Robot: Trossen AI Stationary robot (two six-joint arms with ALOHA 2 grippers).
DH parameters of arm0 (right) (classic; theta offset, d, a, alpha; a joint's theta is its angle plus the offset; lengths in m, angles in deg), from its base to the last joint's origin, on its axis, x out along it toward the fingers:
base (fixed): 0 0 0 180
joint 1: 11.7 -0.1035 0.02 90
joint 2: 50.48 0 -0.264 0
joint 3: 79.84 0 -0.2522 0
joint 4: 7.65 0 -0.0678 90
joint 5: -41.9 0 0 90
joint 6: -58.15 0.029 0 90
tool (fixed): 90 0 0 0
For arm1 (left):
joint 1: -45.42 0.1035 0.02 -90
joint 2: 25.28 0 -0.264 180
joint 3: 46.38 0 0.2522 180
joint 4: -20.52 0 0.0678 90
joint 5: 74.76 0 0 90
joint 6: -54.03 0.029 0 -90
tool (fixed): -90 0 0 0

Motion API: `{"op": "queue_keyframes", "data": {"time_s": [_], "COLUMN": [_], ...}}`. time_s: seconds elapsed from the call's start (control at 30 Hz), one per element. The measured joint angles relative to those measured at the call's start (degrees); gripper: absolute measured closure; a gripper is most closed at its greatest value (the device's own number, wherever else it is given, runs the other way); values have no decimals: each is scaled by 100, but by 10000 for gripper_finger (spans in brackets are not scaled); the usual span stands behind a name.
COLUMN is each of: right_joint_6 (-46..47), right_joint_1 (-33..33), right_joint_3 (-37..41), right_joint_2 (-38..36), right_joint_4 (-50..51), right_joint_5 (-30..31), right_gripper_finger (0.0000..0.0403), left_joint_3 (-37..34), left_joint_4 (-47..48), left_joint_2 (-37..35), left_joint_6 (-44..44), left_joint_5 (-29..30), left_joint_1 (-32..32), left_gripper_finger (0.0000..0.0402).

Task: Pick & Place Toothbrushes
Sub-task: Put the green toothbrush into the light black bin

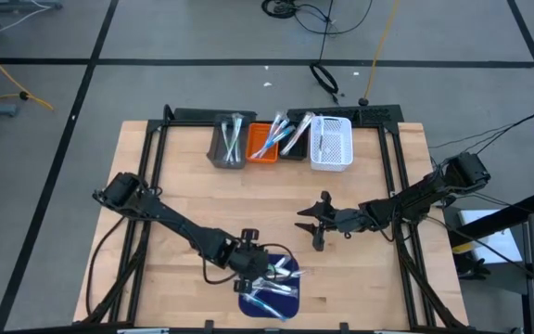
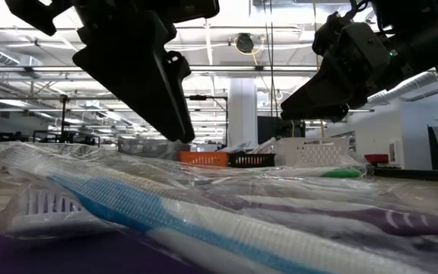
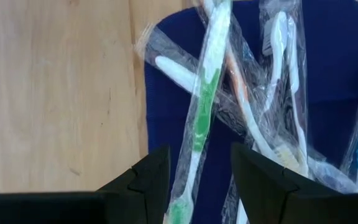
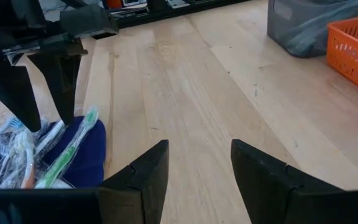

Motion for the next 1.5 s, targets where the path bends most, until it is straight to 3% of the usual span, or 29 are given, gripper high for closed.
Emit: {"op": "queue_keyframes", "data": {"time_s": [0.17,0.67,0.8,1.0,1.27,1.5], "right_joint_6": [0,0,0,0,0,-13], "right_joint_1": [0,0,0,0,0,0], "right_joint_3": [0,2,2,2,2,2], "right_joint_2": [0,0,0,0,0,0], "right_joint_4": [1,-1,-1,-2,-1,1], "right_joint_5": [-2,-4,-4,-4,-4,-9], "right_gripper_finger": [238,238,238,238,238,238], "left_joint_3": [-390,-794,-800,-801,-801,-799], "left_joint_4": [-559,-952,-1023,-961,-990,-867], "left_joint_2": [7,7,5,4,-6,-505], "left_joint_6": [-80,-325,-285,-287,-463,-612], "left_joint_5": [-13,-13,-32,-65,-22,419], "left_joint_1": [0,44,40,75,92,92], "left_gripper_finger": [232,234,276,387,401,401]}}
